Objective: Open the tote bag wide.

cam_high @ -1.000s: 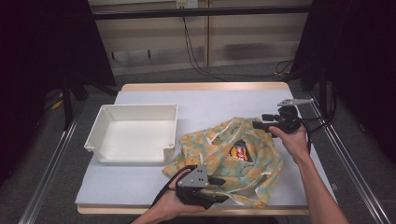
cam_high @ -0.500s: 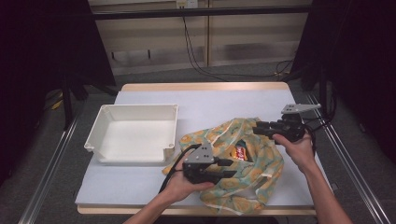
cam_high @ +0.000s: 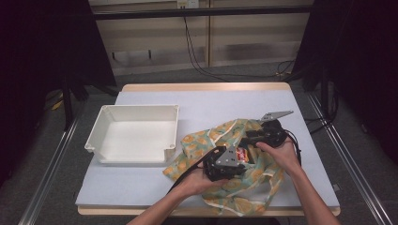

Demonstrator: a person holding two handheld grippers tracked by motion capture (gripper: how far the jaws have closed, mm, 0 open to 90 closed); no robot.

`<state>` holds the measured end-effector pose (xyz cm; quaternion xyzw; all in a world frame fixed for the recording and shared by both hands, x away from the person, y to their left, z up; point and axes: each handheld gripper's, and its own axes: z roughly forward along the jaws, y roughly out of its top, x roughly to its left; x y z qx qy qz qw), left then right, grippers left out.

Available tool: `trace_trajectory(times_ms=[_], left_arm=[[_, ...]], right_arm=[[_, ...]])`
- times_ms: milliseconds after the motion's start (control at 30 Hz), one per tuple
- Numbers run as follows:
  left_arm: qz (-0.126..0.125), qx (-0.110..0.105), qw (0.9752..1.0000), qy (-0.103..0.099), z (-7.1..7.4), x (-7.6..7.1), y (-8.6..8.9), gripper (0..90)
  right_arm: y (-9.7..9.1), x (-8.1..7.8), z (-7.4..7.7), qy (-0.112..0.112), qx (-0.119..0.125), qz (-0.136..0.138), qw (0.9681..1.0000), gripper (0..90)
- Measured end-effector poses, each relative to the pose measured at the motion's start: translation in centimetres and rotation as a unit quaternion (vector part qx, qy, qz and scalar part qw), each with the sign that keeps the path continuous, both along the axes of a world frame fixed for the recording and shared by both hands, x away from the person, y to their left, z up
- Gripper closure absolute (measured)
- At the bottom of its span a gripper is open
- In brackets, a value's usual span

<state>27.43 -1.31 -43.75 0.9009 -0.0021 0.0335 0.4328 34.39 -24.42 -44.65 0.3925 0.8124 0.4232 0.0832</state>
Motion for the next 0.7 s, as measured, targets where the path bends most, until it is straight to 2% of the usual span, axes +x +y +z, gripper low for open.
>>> trace_trajectory(times_ms=[33, 100, 133, 167, 200, 233, 300, 333, 400, 467, 500, 600, 633, 667, 700], left_arm=[[-0.003, 0.005, 1.0000, 0.005, -0.1, -0.2, -0.1, 90.0], [-0.012, 0.001, 0.9998, 0.017, -0.2, -0.6, -0.2, 90.0], [-0.009, -0.001, 0.9999, 0.008, -0.1, -0.7, -0.2, 90.0], [-0.002, -0.009, 1.0000, 0.003, 0.1, -0.8, -0.1, 90.0], [0.006, -0.028, 0.9996, 0.004, 0.4, -0.6, -0.1, 90.0], [0.002, -0.039, 0.9991, 0.016, 0.6, -0.3, 0.0, 88.6], [0.017, -0.049, 0.9984, 0.022, 1.1, 0.3, 0.2, 81.1], [0.021, -0.054, 0.9980, 0.027, 1.3, 0.8, 0.3, 75.9], [0.036, -0.064, 0.9970, 0.025, 1.4, 1.4, 0.2, 66.0], [0.050, -0.053, 0.9972, 0.017, 1.3, 1.9, 0.1, 53.9], [0.047, -0.049, 0.9975, 0.022, 1.1, 2.1, 0.0, 50.4], [0.048, -0.029, 0.9984, 0.008, 0.5, 2.1, -0.5, 45.2], [0.042, -0.019, 0.9989, 0.005, 0.4, 2.1, -0.6, 47.5], [0.028, -0.014, 0.9995, 0.003, 0.3, 2.0, -0.7, 55.0], [0.017, -0.001, 0.9998, -0.006, 0.3, 1.7, -0.9, 66.3]], right_arm=[[-0.2, 0.0, -0.1, 0.002, 0.003, -0.004, 1.0000, 63.4], [-0.6, -0.1, -0.4, 0.003, 0.003, -0.015, 0.9999, 70.5], [-0.8, -0.1, -0.4, 0.002, 0.003, -0.018, 0.9998, 73.6], [-1.0, 0.0, -0.5, 0.002, 0.006, -0.016, 0.9998, 77.5], [-1.1, -0.1, -0.5, 0.000, 0.003, -0.018, 0.9998, 83.7], [-1.2, -0.1, -0.4, -0.004, -0.003, -0.025, 0.9997, 87.7], [-1.5, -0.1, -0.5, -0.012, -0.013, -0.041, 0.9990, 89.3], [-1.8, -0.1, -0.5, -0.009, -0.006, -0.045, 0.9989, 89.8], [-2.2, -0.2, -0.6, -0.009, 0.001, -0.048, 0.9988, 90.0], [-2.4, -0.2, -0.7, -0.009, 0.007, -0.047, 0.9988, 90.0], [-2.5, -0.3, -0.8, -0.009, 0.006, -0.049, 0.9987, 90.0], [-2.7, -0.4, -0.9, -0.009, 0.011, -0.050, 0.9986, 90.0], [-2.7, -0.4, -0.9, -0.008, 0.013, -0.050, 0.9986, 90.0], [-2.8, -0.4, -0.8, -0.009, 0.014, -0.052, 0.9985, 90.0], [-2.9, -0.4, -0.8, -0.010, 0.013, -0.056, 0.9983, 90.0]])
